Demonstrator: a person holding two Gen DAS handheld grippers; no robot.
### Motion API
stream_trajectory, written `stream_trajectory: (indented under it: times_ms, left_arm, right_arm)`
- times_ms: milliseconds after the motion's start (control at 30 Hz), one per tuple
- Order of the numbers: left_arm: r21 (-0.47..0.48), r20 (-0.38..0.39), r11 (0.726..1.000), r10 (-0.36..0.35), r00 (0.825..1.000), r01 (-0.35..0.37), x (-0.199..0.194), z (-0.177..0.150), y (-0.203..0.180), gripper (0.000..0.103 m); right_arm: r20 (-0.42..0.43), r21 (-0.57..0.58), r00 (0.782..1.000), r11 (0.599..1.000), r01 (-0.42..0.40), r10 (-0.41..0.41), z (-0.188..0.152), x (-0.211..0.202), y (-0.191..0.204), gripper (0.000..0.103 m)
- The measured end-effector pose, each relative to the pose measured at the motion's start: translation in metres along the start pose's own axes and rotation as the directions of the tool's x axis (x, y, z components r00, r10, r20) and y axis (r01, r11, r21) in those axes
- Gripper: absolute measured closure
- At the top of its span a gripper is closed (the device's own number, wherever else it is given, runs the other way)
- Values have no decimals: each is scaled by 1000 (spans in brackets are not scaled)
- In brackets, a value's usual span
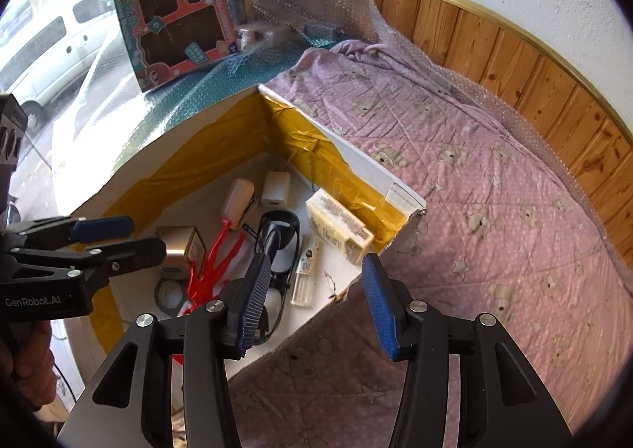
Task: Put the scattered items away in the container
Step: 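Withdraw both open tools from the box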
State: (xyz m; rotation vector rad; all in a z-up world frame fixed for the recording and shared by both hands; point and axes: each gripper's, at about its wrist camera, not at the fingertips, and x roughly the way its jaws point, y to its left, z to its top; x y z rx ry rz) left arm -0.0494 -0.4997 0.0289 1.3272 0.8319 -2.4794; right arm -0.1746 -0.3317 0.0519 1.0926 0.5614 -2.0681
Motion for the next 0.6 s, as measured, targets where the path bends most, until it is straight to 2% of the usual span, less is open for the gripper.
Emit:
stream_trajectory:
  times_ms: [100, 133, 233, 333, 600]
  left_arm:
    - [70, 52, 996, 48, 998, -51, -19, -15, -10, 38]
    - [97, 69, 993, 65, 995, -72, -25, -22, -13, 38]
    - [174, 108, 977, 105, 989, -123, -40, -42, -25, 37]
    - [224, 135, 963, 120, 983, -148, -56, -63, -32, 37]
    - [219, 126, 970, 81, 989, -107, -85, -100, -35, 37]
  right_arm:
    - [11, -77, 998, 995, 67, -67, -13, -15, 15, 52]
    - [15, -97, 998, 993, 67, -66, -18, -21, 20, 51]
    - [-30, -125, 999, 992, -26, 22, -30, -33, 31, 50]
    - [-62, -145, 997, 988, -62, 54, -41, -40, 42, 50]
    - [-66, -198, 995, 977, -82, 70, -52, -58, 62, 50]
